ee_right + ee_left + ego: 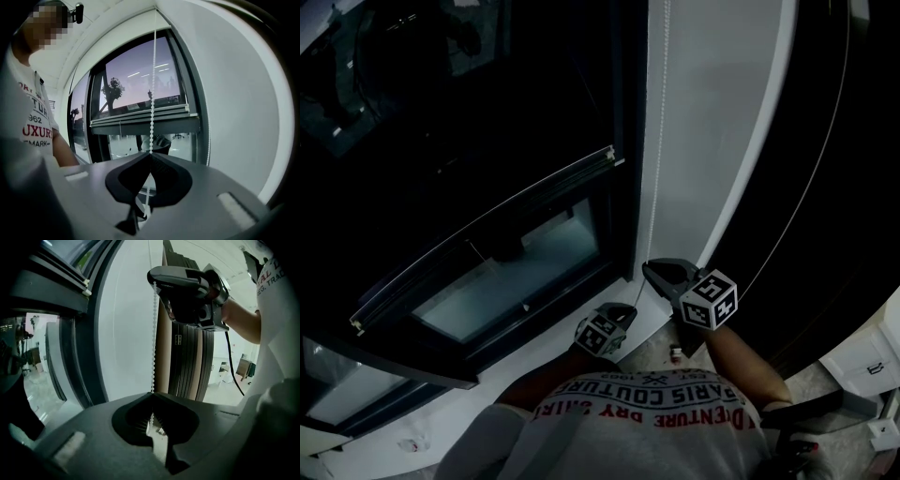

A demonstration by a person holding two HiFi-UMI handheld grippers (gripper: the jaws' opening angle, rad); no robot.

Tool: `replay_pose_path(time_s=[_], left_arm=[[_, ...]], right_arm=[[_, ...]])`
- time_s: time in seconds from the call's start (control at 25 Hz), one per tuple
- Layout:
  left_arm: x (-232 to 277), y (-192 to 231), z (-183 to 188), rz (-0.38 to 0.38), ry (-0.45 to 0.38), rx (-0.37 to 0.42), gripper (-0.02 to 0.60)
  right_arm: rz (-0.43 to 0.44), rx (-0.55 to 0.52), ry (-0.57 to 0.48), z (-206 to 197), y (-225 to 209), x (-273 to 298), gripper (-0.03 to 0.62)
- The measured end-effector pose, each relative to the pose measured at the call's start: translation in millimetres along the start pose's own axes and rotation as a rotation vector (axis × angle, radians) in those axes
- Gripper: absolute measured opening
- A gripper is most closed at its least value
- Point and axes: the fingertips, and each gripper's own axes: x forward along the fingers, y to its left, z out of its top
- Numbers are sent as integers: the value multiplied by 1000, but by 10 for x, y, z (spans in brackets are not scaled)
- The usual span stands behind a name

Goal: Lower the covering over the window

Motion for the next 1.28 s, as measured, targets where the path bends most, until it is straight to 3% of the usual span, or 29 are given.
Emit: replay_pose_path(time_s=[0.28, 0.56, 0.92, 1.08, 1.28], left_arm=[[-47, 49, -118, -14, 3, -9, 9], [-253, 119, 269, -13, -84, 5, 80], [-937, 195, 1600, -80, -350, 3, 83], [-1285, 137, 2286, -160, -456, 2, 95], [-1588, -7, 2968, -216, -530, 71, 112]], right_arm=[[14, 10, 19, -134, 64, 32, 7], [7, 25, 11, -133, 5, 27, 8], [-11, 35, 0, -144, -79, -28, 8], [-8, 32, 1, -137, -70, -31, 8], [0, 32, 1, -136, -11, -40, 8]])
